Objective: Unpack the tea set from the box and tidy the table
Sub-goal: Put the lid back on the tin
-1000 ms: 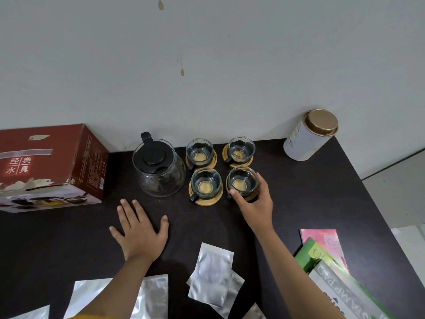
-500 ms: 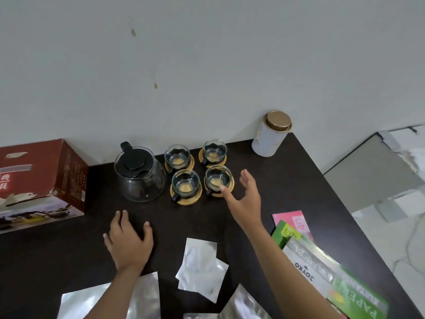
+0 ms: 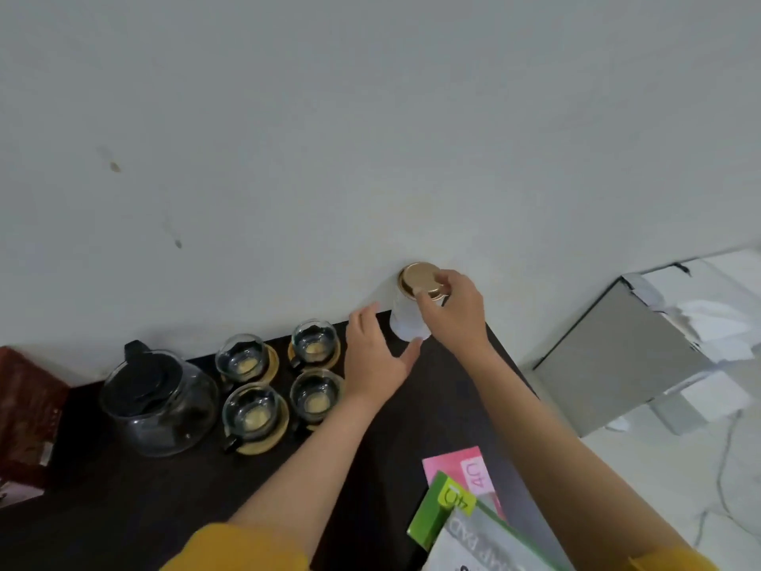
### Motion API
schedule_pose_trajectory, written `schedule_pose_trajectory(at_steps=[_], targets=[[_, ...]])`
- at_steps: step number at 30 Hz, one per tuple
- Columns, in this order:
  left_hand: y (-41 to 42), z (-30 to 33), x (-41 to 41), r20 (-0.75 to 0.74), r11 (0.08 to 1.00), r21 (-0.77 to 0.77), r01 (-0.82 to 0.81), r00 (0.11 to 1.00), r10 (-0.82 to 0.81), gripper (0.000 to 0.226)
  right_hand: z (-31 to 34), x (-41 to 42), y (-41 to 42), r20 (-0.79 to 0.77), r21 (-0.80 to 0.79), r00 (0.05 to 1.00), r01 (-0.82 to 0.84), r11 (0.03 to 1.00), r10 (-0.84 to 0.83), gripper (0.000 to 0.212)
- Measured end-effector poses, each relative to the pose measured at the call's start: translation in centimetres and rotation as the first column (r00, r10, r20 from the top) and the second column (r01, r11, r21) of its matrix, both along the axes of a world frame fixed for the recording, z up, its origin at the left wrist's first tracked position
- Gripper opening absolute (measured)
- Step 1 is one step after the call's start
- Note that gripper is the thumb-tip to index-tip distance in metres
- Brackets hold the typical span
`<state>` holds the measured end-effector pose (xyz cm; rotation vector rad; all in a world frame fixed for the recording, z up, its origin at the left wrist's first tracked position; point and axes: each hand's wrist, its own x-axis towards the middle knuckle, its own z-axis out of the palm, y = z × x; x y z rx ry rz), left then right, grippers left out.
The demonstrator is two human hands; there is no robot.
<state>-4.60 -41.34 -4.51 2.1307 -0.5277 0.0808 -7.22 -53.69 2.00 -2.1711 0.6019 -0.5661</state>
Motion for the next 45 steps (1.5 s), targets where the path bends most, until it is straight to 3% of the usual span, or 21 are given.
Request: schedule_pose_trajectory(at_steps=[5,10,18,23,26,28,31,37,45], targets=[[-6.7,-1.8,3.8,-0.208,0.998,-0.021,-0.054,0.977,0.049,0.098,-1.8,3.9,-4.7,-0.207,-0.096,0.974,-0.116,0.989,0.094,0.058],[-9.5,-4.0,6.3,-0.320,0.994,-0.002,-0.111,0.942,0.105,0.092,-3.0,6.0,-6.4,-0.286,-0.185,0.955,-0.131,0.974,0.074,0.059],[-10.0,-5.4,7.3,-0.288,0.991,0.005,-0.131,0.949,0.127,0.086,-3.5,6.7,-7.7,-0.302,-0.265,0.948,-0.185,0.946,0.101,0.068],[-9.0,-5.1,8.0,-0.294,0.998,-0.016,-0.057,0.955,0.050,0.093,-3.8,6.3,-7.3,-0.201,-0.243,0.977,-0.123,0.962,0.074,0.043],[-8.0,-5.9,8.5,-0.280,0.999,-0.005,-0.050,0.959,0.047,0.101,-3.6,5.0,-7.3,-0.122,-0.154,0.990,-0.095,0.984,0.076,0.064],[-7.3,-6.0,8.7,-0.262,0.998,0.024,-0.056,0.963,0.060,0.102,-3.5,4.6,-6.9,-0.188,-0.174,0.976,-0.146,0.974,0.113,0.073],[-6.5,-5.8,8.7,-0.257,1.000,0.014,-0.027,0.966,0.030,0.097,-3.6,5.1,-6.1,-0.296,-0.225,0.943,-0.227,0.948,0.156,0.063],[-5.8,-5.7,8.2,-0.234,0.998,-0.059,-0.019,0.972,0.005,0.092,-3.4,6.6,-6.1,-0.356,-0.260,0.912,-0.305,0.916,0.203,0.065],[-5.6,-6.1,8.1,-0.207,0.993,-0.115,0.035,0.977,-0.059,0.086,-2.6,7.2,-6.7,-0.461,-0.534,0.851,-0.493,0.687,0.252,0.054]])
